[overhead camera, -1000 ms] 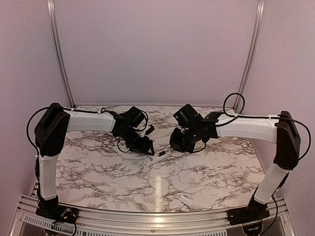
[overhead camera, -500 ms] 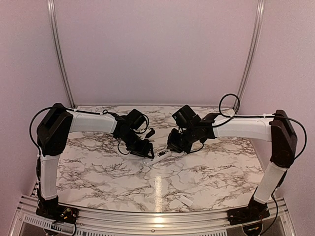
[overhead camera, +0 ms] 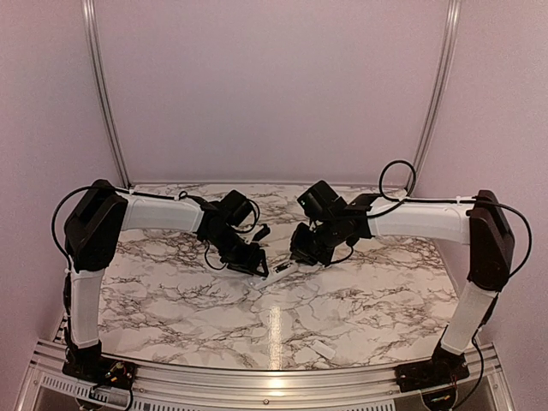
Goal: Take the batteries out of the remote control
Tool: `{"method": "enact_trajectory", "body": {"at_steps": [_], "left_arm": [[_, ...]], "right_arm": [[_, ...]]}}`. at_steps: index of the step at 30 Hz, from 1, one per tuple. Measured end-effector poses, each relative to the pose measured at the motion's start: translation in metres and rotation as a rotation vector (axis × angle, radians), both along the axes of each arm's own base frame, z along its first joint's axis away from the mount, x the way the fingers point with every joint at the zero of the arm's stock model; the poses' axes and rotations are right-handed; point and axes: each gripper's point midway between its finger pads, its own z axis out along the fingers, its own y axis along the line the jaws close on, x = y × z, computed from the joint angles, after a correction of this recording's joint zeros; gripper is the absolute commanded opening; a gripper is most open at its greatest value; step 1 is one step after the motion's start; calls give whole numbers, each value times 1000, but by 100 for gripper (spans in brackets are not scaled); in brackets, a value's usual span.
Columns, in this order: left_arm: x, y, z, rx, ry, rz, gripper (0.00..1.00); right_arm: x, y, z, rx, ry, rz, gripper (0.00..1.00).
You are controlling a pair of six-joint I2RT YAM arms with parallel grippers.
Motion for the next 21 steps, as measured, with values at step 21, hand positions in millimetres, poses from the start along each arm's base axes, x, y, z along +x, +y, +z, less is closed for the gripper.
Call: {"method": "enact_trajectory", "body": {"at_steps": [21], "left_arm": [[-4, -3, 1, -19, 43, 17, 50]], "right_arm": [[5, 6, -9, -66, 43, 31, 0]]}}
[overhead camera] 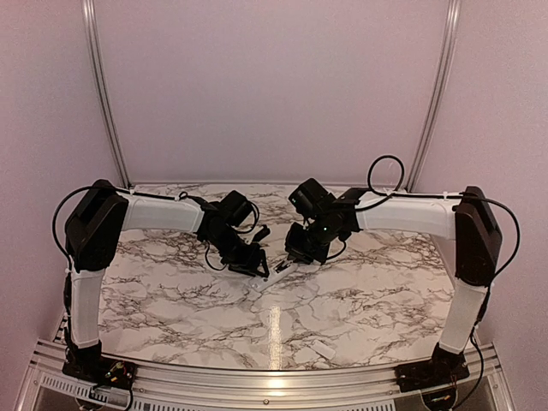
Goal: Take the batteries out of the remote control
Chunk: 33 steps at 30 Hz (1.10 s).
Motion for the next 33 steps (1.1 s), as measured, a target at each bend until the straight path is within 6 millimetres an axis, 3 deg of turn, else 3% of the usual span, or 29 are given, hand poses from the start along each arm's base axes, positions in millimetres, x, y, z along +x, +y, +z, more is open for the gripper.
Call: {"method": "enact_trajectory", "body": {"at_steps": [14, 27, 33], "left_arm": [[1, -1, 1, -5, 15, 28, 49], [7, -7, 3, -32, 17, 70, 48], [6, -6, -2, -33, 31, 91, 48]], "right_arm": [[-3, 4, 1, 2, -7, 75, 0], [5, 15, 23, 0, -40, 142, 0], [4, 14, 21, -9, -35, 165, 0]]}}
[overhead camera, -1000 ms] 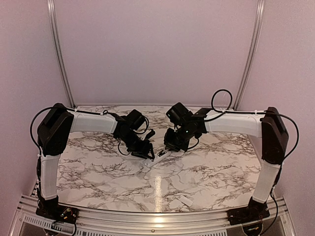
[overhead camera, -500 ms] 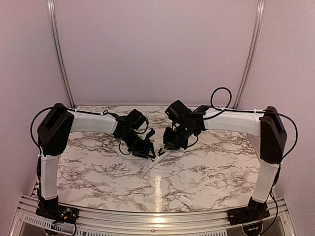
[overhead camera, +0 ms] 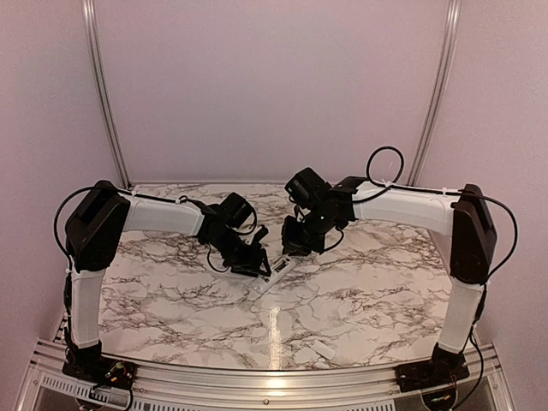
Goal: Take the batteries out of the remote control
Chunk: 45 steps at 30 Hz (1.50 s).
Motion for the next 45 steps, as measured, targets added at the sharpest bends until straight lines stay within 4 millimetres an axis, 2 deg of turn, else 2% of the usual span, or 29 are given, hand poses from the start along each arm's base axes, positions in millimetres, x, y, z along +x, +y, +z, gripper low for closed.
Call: {"method": "enact_trajectory", "body": {"at_steps": [9, 13, 18, 20, 21, 28, 33, 36, 38, 41, 45], "left_arm": [[-5, 11, -8, 26, 4, 32, 48], [-9, 20, 0, 27, -21, 52, 51], [-10, 27, 23, 18, -89, 67, 74], [-8, 28, 36, 17, -137, 71, 95], [-7, 27, 43, 16, -163, 71, 98], [-5, 31, 101, -2, -336, 104, 99], [7, 50, 150, -4, -494, 178, 99], [14, 67, 169, 15, -566, 234, 99], [16, 82, 170, 31, -584, 268, 99], [21, 105, 159, 75, -578, 320, 99], [21, 110, 146, 99, -554, 334, 99]], "right_arm": [[-2, -5, -3, -5, -10, 37, 0], [-5, -14, -2, -14, -21, 59, 0], [-2, -27, 10, -18, -66, 86, 0], [1, -32, 19, -18, -97, 98, 0], [3, -35, 24, -19, -114, 104, 0], [10, -48, 50, -23, -213, 154, 0], [8, -48, 66, -15, -282, 222, 0], [7, -48, 77, -5, -324, 258, 0], [5, -49, 84, 0, -353, 282, 0], [1, -51, 95, 2, -397, 317, 0], [0, -54, 104, -8, -437, 349, 0]]}}
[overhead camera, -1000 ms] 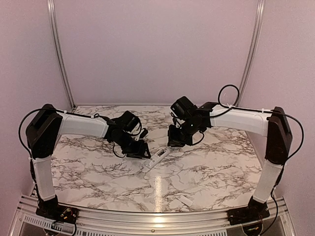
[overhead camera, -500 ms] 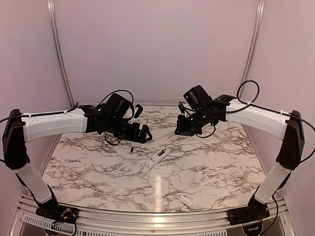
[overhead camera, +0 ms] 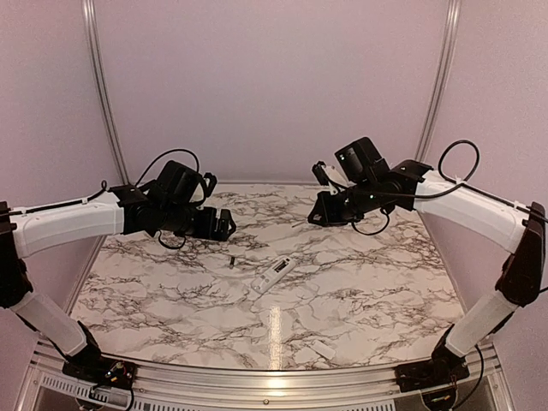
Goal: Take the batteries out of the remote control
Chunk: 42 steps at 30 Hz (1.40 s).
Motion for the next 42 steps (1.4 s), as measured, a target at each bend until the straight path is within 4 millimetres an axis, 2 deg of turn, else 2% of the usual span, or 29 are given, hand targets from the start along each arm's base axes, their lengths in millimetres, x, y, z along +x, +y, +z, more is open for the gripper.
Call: {"method": "enact_trajectory", "body": {"at_steps": [3, 7, 12, 16, 19, 22, 27, 34, 42], "left_arm": [[-9, -11, -3, 5, 6, -32, 99], [-33, -37, -9, 23, 5, -112, 97], [-67, -73, -24, 64, -5, -233, 95], [-86, -97, -46, 110, -12, -317, 94], [-93, -107, -68, 148, 2, -352, 94], [-95, -113, -85, 176, 18, -368, 91], [-89, -122, -100, 203, 20, -371, 90], [-75, -134, -104, 228, -8, -347, 87], [-58, -128, -111, 248, 10, -342, 82]], "right_arm": [[0, -5, 3, -19, -22, 3, 0], [-2, -15, 5, -52, -43, -14, 0], [-4, -30, -7, -92, -26, -36, 0], [-2, -50, -22, -116, 6, -76, 0], [2, -67, -27, -126, 25, -114, 0], [6, -75, -23, -123, 15, -137, 0], [3, -80, -17, -127, 6, -146, 0], [-1, -83, -19, -127, 15, -153, 0], [-8, -90, -18, -123, 13, -176, 0]]}}
